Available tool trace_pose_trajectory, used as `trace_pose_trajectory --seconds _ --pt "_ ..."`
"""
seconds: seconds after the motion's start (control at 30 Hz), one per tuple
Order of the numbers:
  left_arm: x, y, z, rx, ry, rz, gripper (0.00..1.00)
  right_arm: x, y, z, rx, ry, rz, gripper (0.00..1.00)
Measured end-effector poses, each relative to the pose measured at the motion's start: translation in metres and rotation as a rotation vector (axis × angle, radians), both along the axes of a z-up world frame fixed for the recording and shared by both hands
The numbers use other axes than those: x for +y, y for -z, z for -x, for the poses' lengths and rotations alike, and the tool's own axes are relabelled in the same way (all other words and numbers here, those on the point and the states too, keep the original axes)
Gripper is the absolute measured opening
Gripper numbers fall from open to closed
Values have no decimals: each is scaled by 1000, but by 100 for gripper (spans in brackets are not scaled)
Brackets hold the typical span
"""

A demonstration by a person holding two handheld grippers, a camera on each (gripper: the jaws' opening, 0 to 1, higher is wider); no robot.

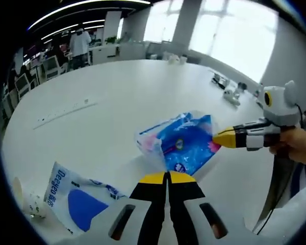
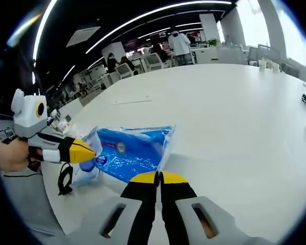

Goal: Arrange the tabletop items into an orderly group along one side of the table until the central work area is clear of visible clutter.

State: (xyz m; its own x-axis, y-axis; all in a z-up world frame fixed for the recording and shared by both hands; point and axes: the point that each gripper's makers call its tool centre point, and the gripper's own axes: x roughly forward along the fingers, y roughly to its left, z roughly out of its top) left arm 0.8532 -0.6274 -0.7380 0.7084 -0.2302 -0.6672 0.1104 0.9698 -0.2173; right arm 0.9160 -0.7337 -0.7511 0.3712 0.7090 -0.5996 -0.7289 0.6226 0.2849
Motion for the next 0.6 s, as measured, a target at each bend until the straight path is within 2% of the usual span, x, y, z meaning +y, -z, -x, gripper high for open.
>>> trace_pose_trajectory --seconds 0.27,0.6 --pt "2 15 -4 33 -9 -5 0 3 19 -8 35 -8 8 0" --pt "3 34 -14 66 -16 21 0 2 30 -16 52 -4 16 0"
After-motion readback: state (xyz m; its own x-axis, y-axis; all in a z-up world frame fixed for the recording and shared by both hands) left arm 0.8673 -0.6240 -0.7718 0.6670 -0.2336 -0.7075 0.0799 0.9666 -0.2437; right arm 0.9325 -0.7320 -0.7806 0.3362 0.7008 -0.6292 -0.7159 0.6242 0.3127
